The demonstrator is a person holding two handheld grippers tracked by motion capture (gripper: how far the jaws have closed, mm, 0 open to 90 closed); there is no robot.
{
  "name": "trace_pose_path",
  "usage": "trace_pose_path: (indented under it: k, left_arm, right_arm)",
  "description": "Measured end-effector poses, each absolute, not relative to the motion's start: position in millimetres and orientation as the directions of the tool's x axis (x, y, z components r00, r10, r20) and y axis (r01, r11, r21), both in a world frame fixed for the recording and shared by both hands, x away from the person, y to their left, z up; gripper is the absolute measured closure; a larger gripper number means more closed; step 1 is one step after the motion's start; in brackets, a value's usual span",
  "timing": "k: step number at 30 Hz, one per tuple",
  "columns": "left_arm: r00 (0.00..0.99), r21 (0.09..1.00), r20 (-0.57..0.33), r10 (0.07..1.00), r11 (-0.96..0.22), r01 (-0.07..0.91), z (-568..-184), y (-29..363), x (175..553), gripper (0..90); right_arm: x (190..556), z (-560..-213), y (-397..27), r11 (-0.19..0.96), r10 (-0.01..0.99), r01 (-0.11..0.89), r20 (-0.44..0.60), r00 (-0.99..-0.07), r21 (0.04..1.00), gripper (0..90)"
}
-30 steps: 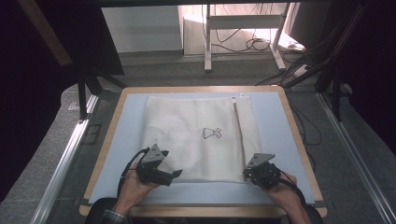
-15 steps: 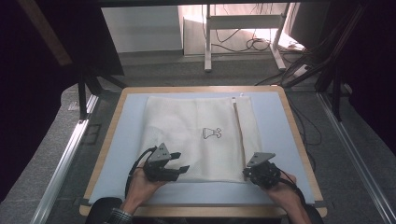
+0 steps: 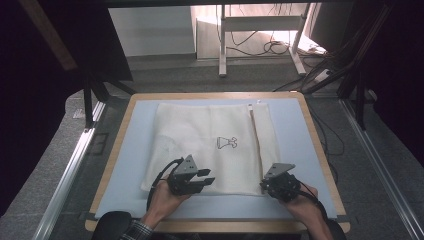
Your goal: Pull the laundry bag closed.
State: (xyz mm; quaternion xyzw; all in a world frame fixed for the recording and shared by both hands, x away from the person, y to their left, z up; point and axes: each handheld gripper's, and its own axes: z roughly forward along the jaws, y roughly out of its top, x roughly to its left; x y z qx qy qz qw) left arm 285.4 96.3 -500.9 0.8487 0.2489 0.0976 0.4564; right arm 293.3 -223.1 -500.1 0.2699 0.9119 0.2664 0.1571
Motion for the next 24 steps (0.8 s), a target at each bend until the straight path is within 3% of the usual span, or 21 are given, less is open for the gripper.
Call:
trace_pose_path:
  k: [24]
  left_arm:
    - [0.907, 0.813, -0.118, 0.403, -0.485, 0.321, -512, 37, 293, 89.6]
  right_arm:
    - [295, -500, -224, 0.722, 0.561, 0.395, -0.146, -0.815, 0.568, 82.0]
